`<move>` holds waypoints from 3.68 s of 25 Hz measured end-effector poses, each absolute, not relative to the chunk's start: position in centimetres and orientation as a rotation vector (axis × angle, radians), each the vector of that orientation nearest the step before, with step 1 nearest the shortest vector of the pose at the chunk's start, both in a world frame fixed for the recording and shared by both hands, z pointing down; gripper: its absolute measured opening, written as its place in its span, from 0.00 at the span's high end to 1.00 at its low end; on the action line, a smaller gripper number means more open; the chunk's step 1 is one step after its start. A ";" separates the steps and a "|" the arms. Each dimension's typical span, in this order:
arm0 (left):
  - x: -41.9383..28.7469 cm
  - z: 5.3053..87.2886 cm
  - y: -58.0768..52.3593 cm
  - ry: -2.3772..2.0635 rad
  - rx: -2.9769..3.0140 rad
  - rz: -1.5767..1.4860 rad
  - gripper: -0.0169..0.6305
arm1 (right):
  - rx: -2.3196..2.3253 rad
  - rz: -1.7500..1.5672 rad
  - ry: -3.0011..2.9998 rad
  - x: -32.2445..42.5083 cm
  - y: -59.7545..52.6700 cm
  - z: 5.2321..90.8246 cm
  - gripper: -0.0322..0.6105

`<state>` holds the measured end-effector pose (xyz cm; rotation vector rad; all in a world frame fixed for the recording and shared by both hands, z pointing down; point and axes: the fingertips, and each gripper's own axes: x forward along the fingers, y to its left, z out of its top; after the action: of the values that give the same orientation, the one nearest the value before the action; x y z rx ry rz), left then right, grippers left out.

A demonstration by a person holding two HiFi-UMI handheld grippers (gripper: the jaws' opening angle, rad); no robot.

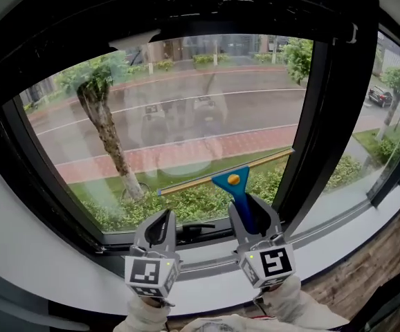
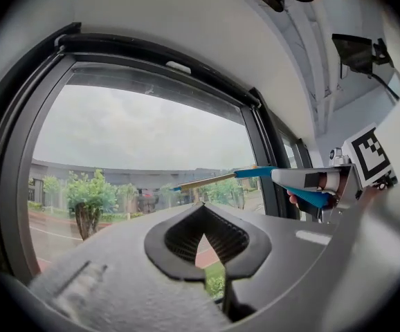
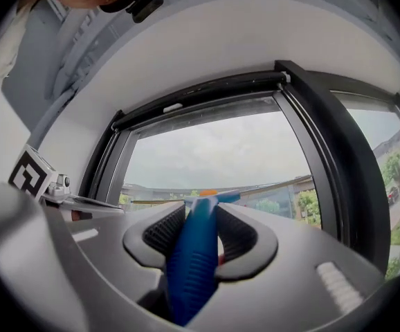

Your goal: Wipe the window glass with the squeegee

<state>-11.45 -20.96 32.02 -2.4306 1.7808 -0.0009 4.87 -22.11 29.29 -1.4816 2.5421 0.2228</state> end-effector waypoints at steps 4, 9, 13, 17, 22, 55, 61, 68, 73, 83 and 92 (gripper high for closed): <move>-10.1 27.1 -22.7 1.732 -2.385 0.053 0.98 | -1.441 0.340 2.452 5.4 -23.4 23.4 0.72; -8.4 22.2 -24.4 1.668 -2.353 0.105 0.98 | -1.385 0.459 2.327 6.9 -25.3 16.4 0.72; -7.3 19.3 -25.5 1.647 -2.291 0.096 0.98 | -1.368 0.536 2.266 7.3 -26.5 12.3 0.72; -6.7 17.2 -26.7 1.630 -2.301 0.129 0.98 | -1.356 0.548 2.239 7.4 -28.2 9.6 0.72; -6.4 15.7 -27.4 1.616 -2.315 0.146 0.98 | -1.378 0.591 2.198 7.9 -29.9 6.8 0.72; -6.9 18.2 -28.1 1.649 -2.350 0.130 0.97 | -1.337 0.524 2.161 8.1 -32.7 5.4 0.72; -6.9 19.3 -27.9 1.660 -2.362 0.119 0.97 | -1.349 0.496 2.162 8.0 -32.6 7.2 0.72; -6.7 20.6 -27.9 1.669 -2.377 0.085 0.97 | -1.364 0.473 2.175 8.1 -32.4 9.4 0.72; -6.5 21.9 -27.9 1.675 -2.394 0.059 0.97 | -1.378 0.453 2.192 8.3 -32.3 11.3 0.72; -6.0 24.5 -27.7 1.690 -2.425 0.015 0.97 | -1.411 0.411 2.245 8.4 -32.0 15.4 0.72; -5.7 26.3 -27.7 1.703 -2.445 -0.006 0.97 | -1.430 0.383 2.279 8.4 -31.9 18.2 0.72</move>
<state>-5.74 -27.69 26.33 -2.4453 1.7033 -0.0056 8.40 -31.86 18.21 -1.4299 2.2789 0.3828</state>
